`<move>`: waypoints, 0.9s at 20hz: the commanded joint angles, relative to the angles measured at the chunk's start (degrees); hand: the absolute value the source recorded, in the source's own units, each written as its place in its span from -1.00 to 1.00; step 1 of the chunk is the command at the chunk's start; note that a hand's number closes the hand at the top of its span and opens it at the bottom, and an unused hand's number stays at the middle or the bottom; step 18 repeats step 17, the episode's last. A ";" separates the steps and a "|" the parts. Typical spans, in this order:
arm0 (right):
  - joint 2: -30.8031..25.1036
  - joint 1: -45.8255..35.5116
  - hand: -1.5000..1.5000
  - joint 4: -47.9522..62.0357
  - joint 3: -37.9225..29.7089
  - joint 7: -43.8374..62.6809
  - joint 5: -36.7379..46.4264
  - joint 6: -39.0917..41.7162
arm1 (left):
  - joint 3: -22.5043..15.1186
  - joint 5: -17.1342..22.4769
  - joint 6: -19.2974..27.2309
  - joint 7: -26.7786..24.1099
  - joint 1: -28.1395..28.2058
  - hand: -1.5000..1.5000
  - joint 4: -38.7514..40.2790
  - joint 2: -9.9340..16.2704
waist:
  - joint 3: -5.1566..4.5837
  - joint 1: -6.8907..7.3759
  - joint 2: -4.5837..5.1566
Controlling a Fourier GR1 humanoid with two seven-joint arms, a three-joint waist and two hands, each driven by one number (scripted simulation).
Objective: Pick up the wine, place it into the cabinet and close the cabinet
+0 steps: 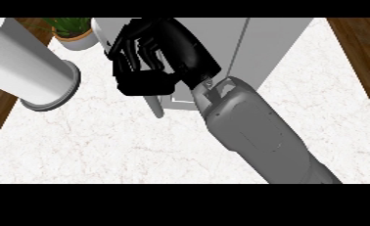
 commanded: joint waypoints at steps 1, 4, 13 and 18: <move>-2.56 -1.56 1.00 8.80 -5.68 -6.52 0.13 2.21 | -1.16 -0.05 2.26 3.11 -5.74 -1.00 1.04 0.08 | 0.24 -0.62 0.86; -3.78 -2.69 1.00 9.63 -7.32 -6.82 0.06 2.89 | -4.80 -3.08 5.28 3.65 -6.98 -1.00 -0.16 -2.12 | 0.25 -0.78 0.89; -10.18 -2.23 1.00 13.74 -10.45 -12.93 -0.48 6.41 | -9.64 -7.46 8.89 3.35 -10.66 -1.00 1.22 -5.32 | 0.25 -0.72 1.52; -9.41 -2.10 1.00 13.94 -9.60 -12.10 -0.34 5.83 | -11.83 -9.19 8.58 2.48 -11.55 -1.00 3.92 -6.91 | 0.12 -1.09 1.25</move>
